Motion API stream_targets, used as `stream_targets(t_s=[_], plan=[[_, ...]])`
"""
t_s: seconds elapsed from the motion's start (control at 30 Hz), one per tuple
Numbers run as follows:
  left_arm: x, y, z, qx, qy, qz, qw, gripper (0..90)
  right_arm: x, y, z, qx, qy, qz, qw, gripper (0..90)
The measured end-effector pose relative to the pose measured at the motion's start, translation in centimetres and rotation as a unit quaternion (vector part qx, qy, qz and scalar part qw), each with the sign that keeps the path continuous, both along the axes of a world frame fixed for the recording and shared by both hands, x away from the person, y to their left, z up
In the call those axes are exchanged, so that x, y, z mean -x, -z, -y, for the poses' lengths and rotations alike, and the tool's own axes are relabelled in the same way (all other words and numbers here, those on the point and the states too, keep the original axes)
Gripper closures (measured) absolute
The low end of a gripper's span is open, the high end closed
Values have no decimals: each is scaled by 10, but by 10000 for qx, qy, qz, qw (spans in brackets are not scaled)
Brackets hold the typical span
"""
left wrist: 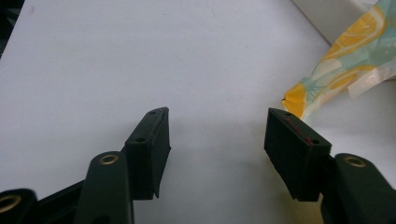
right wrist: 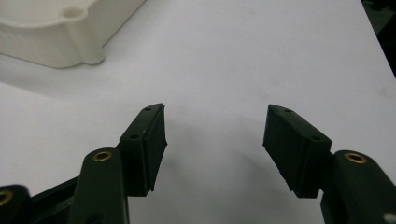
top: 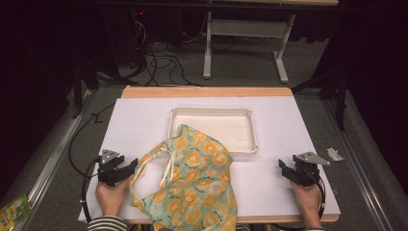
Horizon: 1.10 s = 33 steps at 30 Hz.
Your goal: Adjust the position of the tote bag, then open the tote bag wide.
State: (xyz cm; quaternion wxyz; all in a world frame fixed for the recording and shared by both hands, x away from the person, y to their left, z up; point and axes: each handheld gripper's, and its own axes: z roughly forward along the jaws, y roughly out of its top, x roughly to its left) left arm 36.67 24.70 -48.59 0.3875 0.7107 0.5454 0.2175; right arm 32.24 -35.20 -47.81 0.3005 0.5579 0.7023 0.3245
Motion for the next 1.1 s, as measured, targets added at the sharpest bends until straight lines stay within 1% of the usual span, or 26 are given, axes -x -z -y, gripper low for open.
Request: stream_targets(t_s=[0.13, 0.17, 0.2, 0.23, 0.3, 0.33, 0.43, 0.47, 0.53, 0.57, 0.6, 0.63, 0.77, 0.83, 0.87, 0.93, 0.97, 1.0, 1.1], plan=[[-1, 0, -1, 31, 9, -33, 10000, 405, 0, 0, 1, -55, 38, -15, 10000, 399], [0, 0, -1, 47, 25, -13, 10000, 404, 0, 0, 0, 29, 7, -13, 10000, 398], [0, 0, -1, 47, 25, -13, 10000, 402, 0, 0, 0, 29, 7, -13, 10000, 398], [0, -1, -2, 118, 32, 12, 9999, 401, 0, 0, -1, 11, 36, -33, 10000, 397], [1, -1, -4, 154, 32, 29, 9999, 400, 0, 0, -1, 17, 36, -34, 10000, 397], [1, -1, -4, 214, 14, 51, 9998, 399, 0, 0, -1, 32, 37, -45, 10000, 397], [2, -2, -6, 297, -68, 127, 9995, 379, 0, 0, -2, 50, 36, -57, 10000, 396], [2, -2, -6, 297, -68, 127, 9995, 372, 0, 0, -2, 50, 36, -57, 10000, 396], [2, -3, -8, 366, -91, 63, 9993, 366, -1, 1, -1, 65, 48, -47, 10000, 398], [3, -4, -8, 384, -86, 56, 9992, 365, -2, 0, -1, 59, 75, -100, 9999, 397], [3, -4, -8, 384, -86, 56, 9992, 364, -2, 0, -1, 59, 75, -100, 9999, 397], [4, -5, -9, 388, -69, 91, 9992, 364, -3, 1, -1, 24, 79, -183, 9998, 393], [8, -9, -11, 479, 45, 185, 9987, 367, -3, 1, -2, 83, 54, -152, 9998, 392], [12, -11, -8, 486, 156, 245, 9984, 374, -4, 1, -2, 99, 68, -200, 9997, 392], [13, -12, -6, 480, 170, 269, 9983, 383, -4, 1, -3, 97, 84, -219, 9997, 389], [14, -14, -3, 447, 227, 262, 9984, 390, -4, 1, -3, 139, 69, -209, 9997, 386], [15, -16, 0, 426, 300, 271, 9983, 390, -3, 1, -3, 99, 76, -189, 9997, 386], [15, -16, 0, 426, 300, 271, 9983, 389, -3, 1, -3, 99, 76, -189, 9997, 386], [18, -22, 6, 458, 430, 340, 9974, 387, -3, 1, -2, 87, 42, -184, 9998, 386]])
